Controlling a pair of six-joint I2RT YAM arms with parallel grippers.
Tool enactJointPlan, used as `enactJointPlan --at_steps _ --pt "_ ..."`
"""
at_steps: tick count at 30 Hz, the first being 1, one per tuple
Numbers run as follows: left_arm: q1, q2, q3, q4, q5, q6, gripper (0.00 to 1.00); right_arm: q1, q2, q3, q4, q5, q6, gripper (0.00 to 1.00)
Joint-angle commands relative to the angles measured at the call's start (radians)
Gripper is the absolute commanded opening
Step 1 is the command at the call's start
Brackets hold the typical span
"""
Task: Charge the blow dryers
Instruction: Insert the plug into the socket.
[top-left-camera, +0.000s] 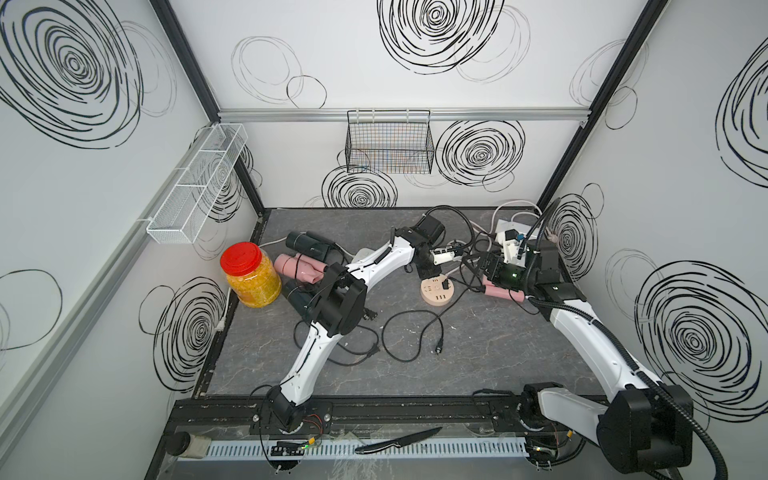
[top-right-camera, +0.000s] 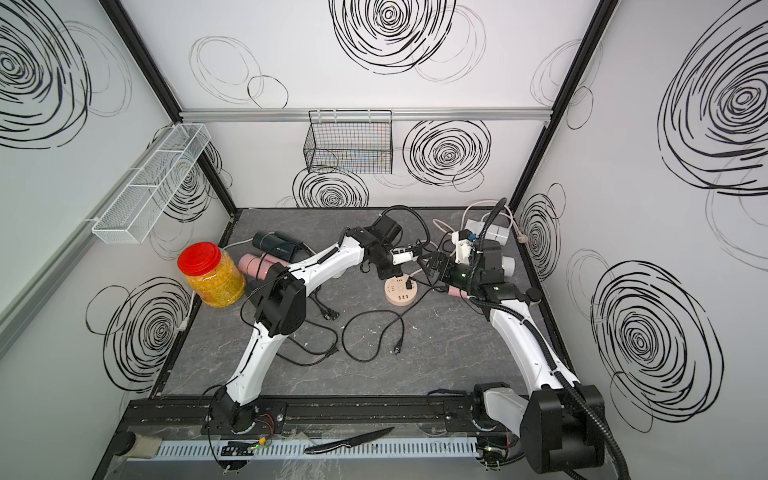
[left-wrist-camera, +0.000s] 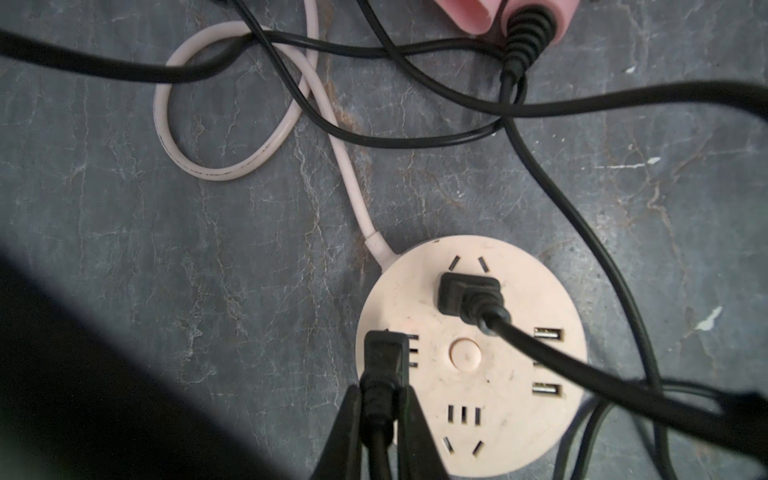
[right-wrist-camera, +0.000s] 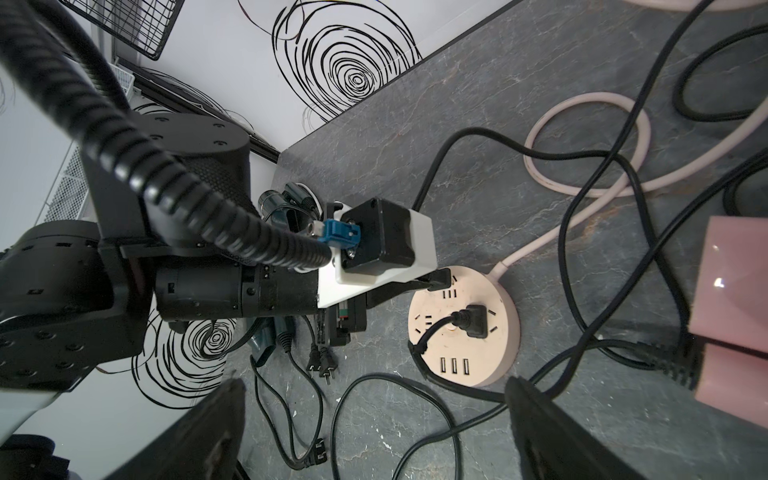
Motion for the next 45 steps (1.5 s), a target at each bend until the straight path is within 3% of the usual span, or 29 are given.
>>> enactJointPlan --at_steps 1,17,34,45 --pt "-0.006 0.027 0.030 -0.041 0.007 0.002 0.06 -0.006 -0.015 0.000 -0.016 0.005 -0.014 1.00" --pt "-0.007 0.043 0.044 -0.070 0.058 -0.022 0.07 -0.012 0.002 -0.002 -0.005 0.003 -0.005 1.00" --pt "-0.023 0.081 0.060 -0.082 -0.005 -0.001 0.07 -0.012 0.004 -0.001 -0.014 0.005 -0.007 1.00" --pt "-0.024 0.127 0.081 -0.118 0.017 0.000 0.06 -0.016 -0.040 -0.012 -0.056 0.041 -0.025 1.00"
